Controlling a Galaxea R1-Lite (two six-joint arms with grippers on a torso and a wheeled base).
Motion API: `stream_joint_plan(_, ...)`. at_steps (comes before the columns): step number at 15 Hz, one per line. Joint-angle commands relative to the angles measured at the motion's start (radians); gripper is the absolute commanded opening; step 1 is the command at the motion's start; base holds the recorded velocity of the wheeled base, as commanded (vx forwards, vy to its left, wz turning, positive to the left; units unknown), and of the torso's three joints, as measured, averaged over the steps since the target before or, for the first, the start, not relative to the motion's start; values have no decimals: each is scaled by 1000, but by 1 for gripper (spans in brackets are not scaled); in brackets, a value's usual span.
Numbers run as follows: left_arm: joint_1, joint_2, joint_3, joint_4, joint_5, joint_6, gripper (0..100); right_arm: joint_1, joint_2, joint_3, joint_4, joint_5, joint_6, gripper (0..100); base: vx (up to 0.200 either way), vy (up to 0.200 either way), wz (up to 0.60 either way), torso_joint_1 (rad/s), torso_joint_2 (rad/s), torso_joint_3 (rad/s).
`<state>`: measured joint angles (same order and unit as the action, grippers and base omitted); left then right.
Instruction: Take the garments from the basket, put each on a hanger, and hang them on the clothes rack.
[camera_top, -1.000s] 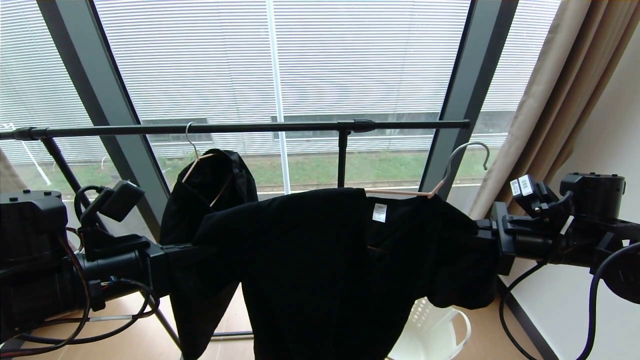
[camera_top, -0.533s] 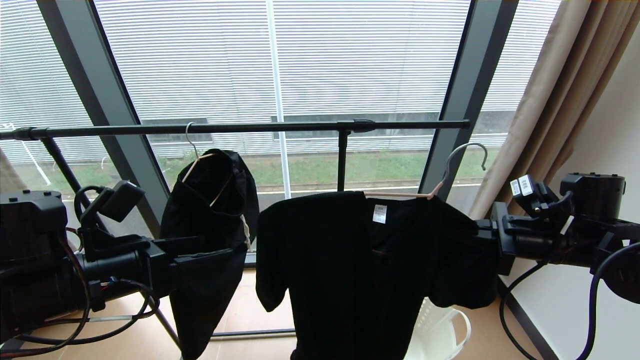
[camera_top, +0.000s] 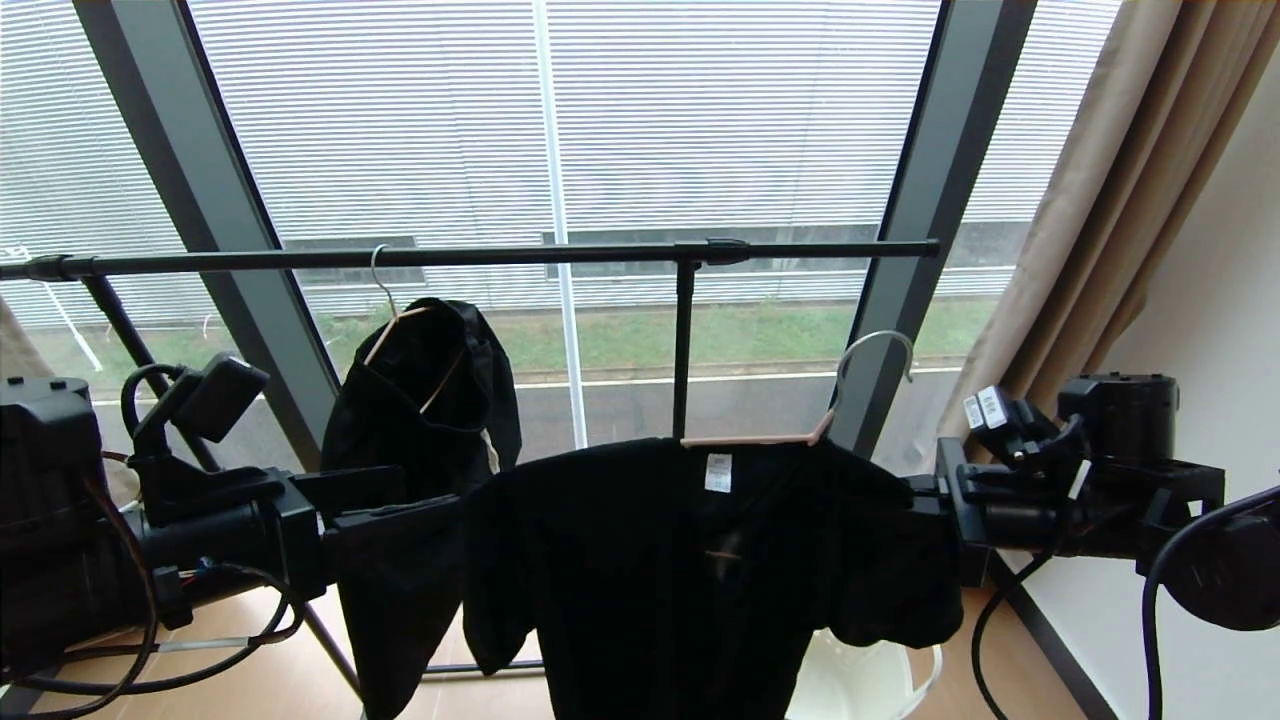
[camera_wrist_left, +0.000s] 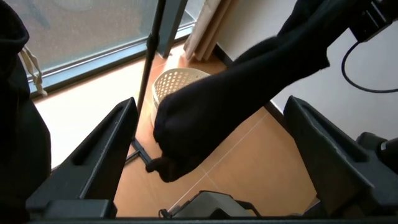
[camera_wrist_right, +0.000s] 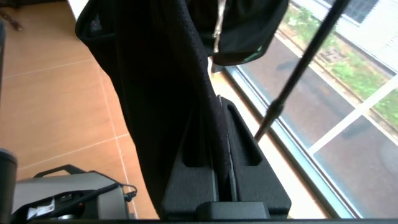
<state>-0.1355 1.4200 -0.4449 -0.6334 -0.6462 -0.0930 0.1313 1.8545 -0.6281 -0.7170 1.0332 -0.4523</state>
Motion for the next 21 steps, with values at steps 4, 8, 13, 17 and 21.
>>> stream_joint_plan(4, -62, -69, 28, 1, 0, 1, 100, 106, 68, 24, 2, -76, -37, 0, 0, 0, 0, 0, 0, 0)
stream_joint_plan(8, -139, -84, 66, 1, 0, 45, 100, 143, 92, 33, 1, -97, -45, 0, 0, 0, 0, 0, 0, 0)
stream_joint_plan(13, -207, -47, 78, 4, 0, 240, 100, 169, 71, 61, -1, -97, -91, 0, 0, 0, 0, 0, 0, 0)
stream_joint_plan(17, -263, -7, -98, 215, 3, 322, 100, 169, 29, 74, -1, -99, -97, 0, 0, 0, 0, 0, 0, 0)
stream_joint_plan(21, -309, 17, -222, 394, 8, 440, 100, 185, 12, 84, -1, -99, -100, 0, 0, 0, 0, 0, 0, 0)
